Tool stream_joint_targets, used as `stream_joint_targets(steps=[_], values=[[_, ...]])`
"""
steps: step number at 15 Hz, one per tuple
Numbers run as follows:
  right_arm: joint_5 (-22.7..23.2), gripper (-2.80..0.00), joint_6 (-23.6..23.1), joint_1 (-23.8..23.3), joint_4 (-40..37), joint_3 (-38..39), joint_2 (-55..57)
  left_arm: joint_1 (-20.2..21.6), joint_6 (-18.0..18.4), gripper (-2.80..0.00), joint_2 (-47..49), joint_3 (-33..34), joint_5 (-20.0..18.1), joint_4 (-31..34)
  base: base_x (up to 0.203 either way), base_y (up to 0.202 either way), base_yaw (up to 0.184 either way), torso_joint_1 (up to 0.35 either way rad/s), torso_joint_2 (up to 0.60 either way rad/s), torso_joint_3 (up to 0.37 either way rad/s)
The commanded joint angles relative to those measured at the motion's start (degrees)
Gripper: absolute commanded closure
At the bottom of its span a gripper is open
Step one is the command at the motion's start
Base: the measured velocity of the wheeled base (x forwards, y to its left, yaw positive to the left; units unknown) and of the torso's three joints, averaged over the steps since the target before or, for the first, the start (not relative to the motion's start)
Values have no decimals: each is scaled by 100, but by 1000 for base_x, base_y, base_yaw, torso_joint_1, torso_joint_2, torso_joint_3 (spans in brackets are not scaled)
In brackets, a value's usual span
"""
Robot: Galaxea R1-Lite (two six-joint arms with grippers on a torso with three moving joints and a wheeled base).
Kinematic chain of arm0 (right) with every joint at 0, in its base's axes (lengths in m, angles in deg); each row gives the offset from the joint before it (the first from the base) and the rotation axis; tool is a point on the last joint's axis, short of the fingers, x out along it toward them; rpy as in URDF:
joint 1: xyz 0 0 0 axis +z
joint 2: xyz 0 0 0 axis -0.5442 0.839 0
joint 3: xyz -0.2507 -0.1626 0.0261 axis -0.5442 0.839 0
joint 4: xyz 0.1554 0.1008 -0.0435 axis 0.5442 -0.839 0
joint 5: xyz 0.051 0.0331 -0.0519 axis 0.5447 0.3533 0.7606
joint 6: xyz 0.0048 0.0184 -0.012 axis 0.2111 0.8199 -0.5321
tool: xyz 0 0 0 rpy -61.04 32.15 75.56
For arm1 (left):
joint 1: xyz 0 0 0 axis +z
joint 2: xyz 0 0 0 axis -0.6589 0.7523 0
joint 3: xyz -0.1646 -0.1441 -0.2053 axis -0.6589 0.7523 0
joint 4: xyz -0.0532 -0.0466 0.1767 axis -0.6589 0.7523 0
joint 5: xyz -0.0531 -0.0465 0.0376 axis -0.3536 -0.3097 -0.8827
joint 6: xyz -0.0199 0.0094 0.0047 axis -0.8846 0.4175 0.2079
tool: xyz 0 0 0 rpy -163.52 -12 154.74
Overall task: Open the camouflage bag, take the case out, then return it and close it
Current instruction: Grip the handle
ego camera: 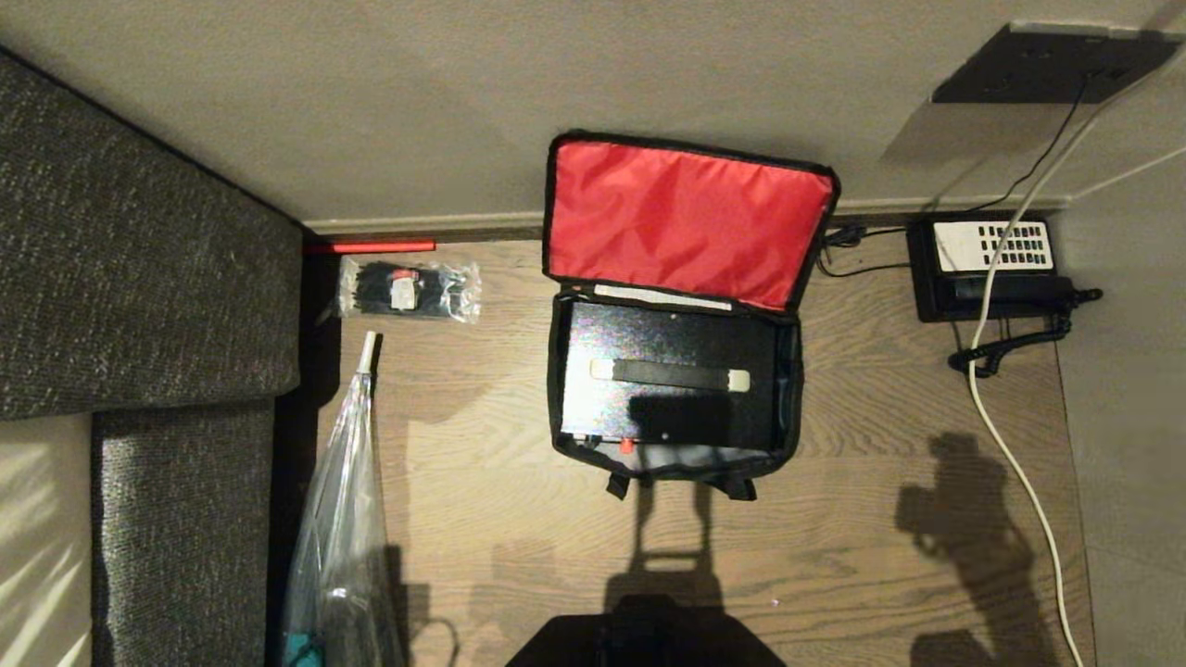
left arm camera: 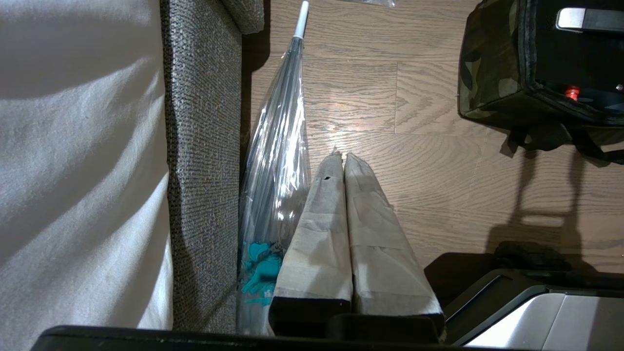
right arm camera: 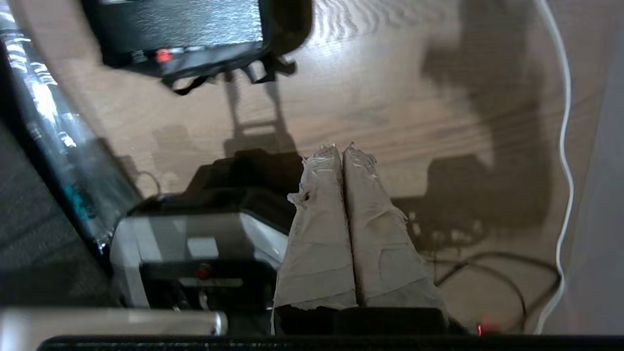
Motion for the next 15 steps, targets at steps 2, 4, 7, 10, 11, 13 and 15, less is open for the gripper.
stream_joint_targets(steps=[2,4,7,10,11,13,15], values=[[-82,0,48,169,1279,-197,3379,2,-5,0,-11,18,2,0,0,0,0,0,0,0],[-127,0,-68,379,2272,-291,4755,2,-5,0,-11,18,2,0,0,0,0,0,0,0],[-188,0,-116,988,4442,-333,6350,2,-5,0,-11,18,2,0,0,0,0,0,0,0],[-212,0,-139,2087,6086,-673,7143,2,-5,0,-11,18,2,0,0,0,0,0,0,0],[-211,0,-121,2286,6175,-725,7238,2,-5,0,-11,18,2,0,0,0,0,0,0,0],[-209,-136,-53,2587,6083,-848,7278,2,-5,0,-11,18,2,0,0,0,0,0,0,0],[-299,-280,-143,2847,6042,-951,7409,2,-5,0,-11,18,2,0,0,0,0,0,0,0]])
